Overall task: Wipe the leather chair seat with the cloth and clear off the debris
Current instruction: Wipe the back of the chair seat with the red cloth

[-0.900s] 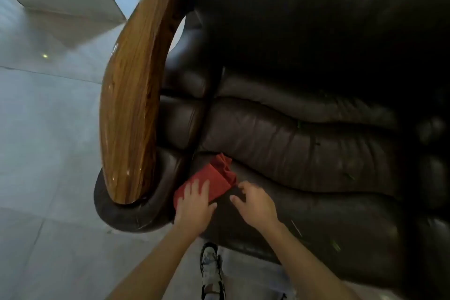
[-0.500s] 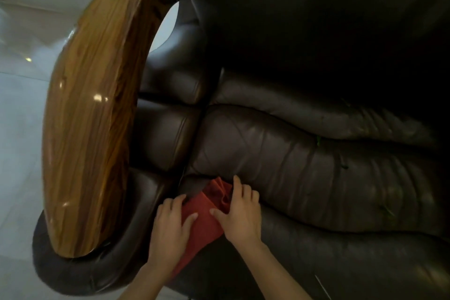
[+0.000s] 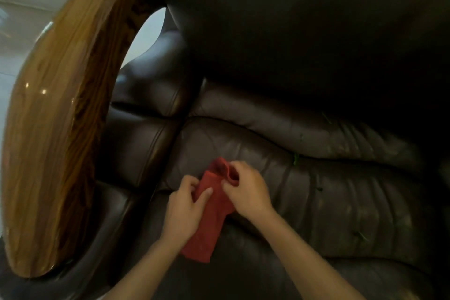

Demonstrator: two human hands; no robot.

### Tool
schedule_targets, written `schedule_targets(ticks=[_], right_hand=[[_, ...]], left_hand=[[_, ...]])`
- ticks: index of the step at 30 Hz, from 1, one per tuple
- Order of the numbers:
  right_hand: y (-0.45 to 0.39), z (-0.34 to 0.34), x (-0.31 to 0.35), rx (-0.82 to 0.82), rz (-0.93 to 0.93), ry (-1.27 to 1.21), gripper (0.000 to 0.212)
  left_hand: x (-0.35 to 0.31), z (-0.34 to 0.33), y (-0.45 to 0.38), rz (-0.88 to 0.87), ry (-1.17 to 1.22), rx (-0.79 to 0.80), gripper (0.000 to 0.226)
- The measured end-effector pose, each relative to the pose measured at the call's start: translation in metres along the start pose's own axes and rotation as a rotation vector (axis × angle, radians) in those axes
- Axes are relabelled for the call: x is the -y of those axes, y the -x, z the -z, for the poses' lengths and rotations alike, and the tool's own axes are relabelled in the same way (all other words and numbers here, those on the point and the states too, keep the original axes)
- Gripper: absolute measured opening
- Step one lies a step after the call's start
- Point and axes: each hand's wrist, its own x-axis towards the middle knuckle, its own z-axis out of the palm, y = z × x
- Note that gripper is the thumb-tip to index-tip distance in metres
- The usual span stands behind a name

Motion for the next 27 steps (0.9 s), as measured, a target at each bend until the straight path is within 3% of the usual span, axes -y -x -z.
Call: schedule_targets(ticks=[5, 6, 8, 10, 12, 27], right_hand=[[-0.045, 0.051, -0.013, -0.462, 0.01, 0.175, 0.071], [-0.047, 0.049, -0.017, -0.457, 0.035, 0.254, 0.076], [-0.043, 0.036, -0.026, -0.294, 0.102, 0.41, 0.082], [-0.04, 0.014, -0.037, -0.083, 0.153, 0.514, 0.079], [-0.044, -0.003, -0.046, -0.005, 0.176, 0.548, 0.073], [-0.084, -0.027, -0.04, -0.001, 0.281, 0.511, 0.067]], left_hand=[[-0.048, -0.038, -0.057, -0.063, 0.158, -0.029, 0.02], [-0.045, -0.041, -0.064, -0.111, 0.073, -0.066, 0.022], [-0.032, -0.044, -0.077, -0.205, -0.136, -0.113, 0.029], [-0.017, -0.046, -0.09, -0.264, -0.317, -0.074, 0.039], [-0.005, -0.05, -0.103, -0.292, -0.494, -0.018, 0.05], [0.029, -0.071, -0.136, -0.375, -0.657, -0.089, 0.057]])
